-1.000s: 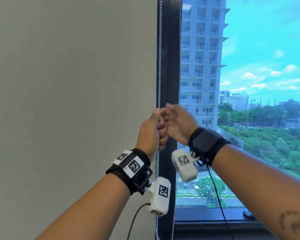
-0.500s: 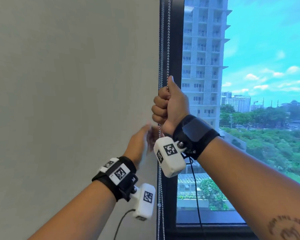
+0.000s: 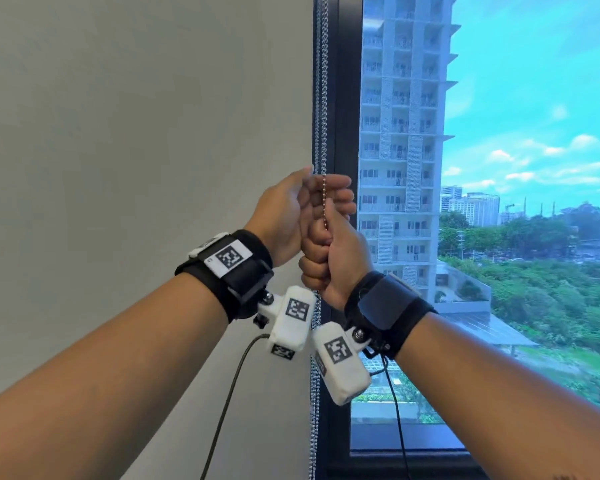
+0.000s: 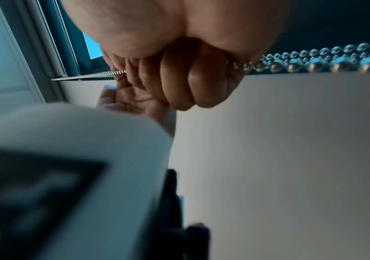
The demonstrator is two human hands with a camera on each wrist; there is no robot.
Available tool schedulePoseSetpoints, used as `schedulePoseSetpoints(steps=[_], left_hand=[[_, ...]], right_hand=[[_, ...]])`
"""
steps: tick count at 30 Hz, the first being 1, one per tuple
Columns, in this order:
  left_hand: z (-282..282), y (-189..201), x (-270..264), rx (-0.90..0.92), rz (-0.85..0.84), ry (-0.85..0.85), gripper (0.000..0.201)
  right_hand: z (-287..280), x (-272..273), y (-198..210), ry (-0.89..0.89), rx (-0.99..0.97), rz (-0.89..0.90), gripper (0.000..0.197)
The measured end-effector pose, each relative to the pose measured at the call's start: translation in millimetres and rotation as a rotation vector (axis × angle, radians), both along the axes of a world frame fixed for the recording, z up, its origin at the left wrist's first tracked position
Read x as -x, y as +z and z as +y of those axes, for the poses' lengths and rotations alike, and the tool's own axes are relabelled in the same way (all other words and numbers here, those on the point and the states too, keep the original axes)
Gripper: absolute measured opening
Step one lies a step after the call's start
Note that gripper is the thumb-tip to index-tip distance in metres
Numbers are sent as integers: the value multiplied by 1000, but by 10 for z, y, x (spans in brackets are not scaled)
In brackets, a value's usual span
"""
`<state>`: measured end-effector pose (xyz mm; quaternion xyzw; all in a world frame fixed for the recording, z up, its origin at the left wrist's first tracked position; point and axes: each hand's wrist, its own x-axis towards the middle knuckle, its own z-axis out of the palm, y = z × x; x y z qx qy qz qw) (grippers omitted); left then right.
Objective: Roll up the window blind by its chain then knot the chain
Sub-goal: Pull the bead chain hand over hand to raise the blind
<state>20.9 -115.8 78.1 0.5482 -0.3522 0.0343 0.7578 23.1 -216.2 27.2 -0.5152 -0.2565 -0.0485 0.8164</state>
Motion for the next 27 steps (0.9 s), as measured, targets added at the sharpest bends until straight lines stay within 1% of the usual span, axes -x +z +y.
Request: schedulePoseSetpoints(steps=[4,6,8,9,10,12,15,17,20,21,23,25,26,27], left_hand=[[-123,51,71,57,12,9,41],[-178,-23,76,82,12,69,42],[-185,-121,64,96,21,114,41],[-180,-156,63,95,27,134,41],[-179,-184,68,96,33,152,41],[-192,-225,74,123,39,174,44],[-266,-305,116,139,51,201,47],[-328,-358,148,129,68,216,45],[-420,-447,165,114,101,287,45],[-445,-475,168,119,111,310,45],[-468,-569,139,148,123,304,42],[-423,-672,97,179,132,322,41],[-384,-739,56,146,114,376,39],[-341,-788,44,74,93,426,36]], right_hand=[[-61,-25,-107,42,58,-9,54],[-134,-75,-186,54,174,-3,51],[-254,-120,-243,48,352,-1,43],[-324,-143,-246,37,404,-11,38],[-393,-165,-223,25,414,-28,34],[-498,-168,-63,1,375,-88,35],[-517,-109,345,7,268,-174,40],[-459,-59,607,22,199,-162,46],[-324,43,873,80,165,-136,57],[-273,84,926,96,149,-125,58],[-175,135,966,100,99,-91,55],[-91,144,903,74,62,-70,55],[-61,135,834,46,52,-67,56],[-40,127,758,21,42,-66,56]])
